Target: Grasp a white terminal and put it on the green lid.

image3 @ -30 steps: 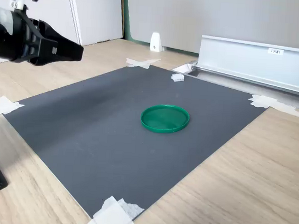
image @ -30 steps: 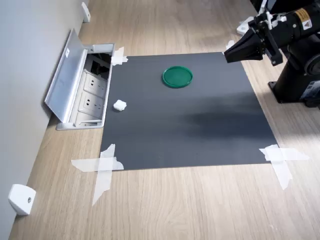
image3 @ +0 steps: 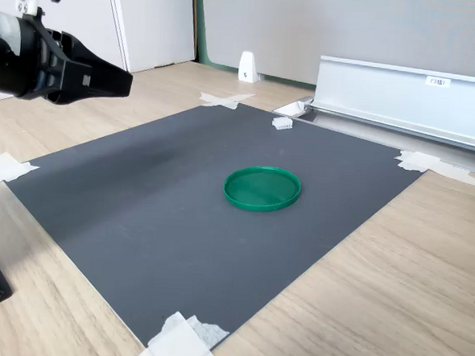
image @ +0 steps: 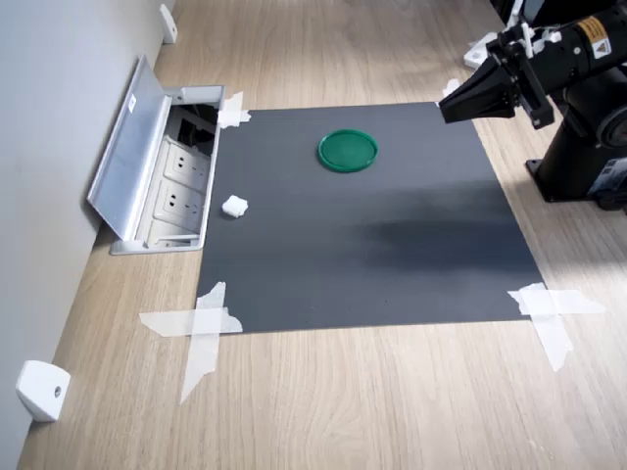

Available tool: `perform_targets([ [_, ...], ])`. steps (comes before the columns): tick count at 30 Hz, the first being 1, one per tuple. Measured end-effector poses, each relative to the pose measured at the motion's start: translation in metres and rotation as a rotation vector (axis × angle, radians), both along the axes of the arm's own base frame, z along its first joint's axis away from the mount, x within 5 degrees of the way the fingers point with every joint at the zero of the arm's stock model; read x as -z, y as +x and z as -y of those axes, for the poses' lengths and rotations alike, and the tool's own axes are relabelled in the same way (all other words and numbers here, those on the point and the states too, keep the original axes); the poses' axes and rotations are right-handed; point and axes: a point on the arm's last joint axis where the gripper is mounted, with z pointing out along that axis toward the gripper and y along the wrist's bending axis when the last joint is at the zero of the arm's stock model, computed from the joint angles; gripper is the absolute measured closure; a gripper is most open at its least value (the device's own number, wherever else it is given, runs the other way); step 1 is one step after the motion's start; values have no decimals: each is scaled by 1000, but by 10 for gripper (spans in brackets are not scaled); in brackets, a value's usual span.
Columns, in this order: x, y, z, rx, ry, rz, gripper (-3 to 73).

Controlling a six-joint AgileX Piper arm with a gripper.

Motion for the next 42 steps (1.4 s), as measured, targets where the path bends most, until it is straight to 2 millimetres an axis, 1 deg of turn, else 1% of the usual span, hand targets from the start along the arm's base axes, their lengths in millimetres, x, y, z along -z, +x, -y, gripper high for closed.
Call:
perform_targets([
  [35, 0, 0, 0, -2, -7, -2, 702],
  [39, 1, 3, 0, -13, -63, -74, 702],
  [42, -6, 9, 1, -22, -117, -179, 702],
])
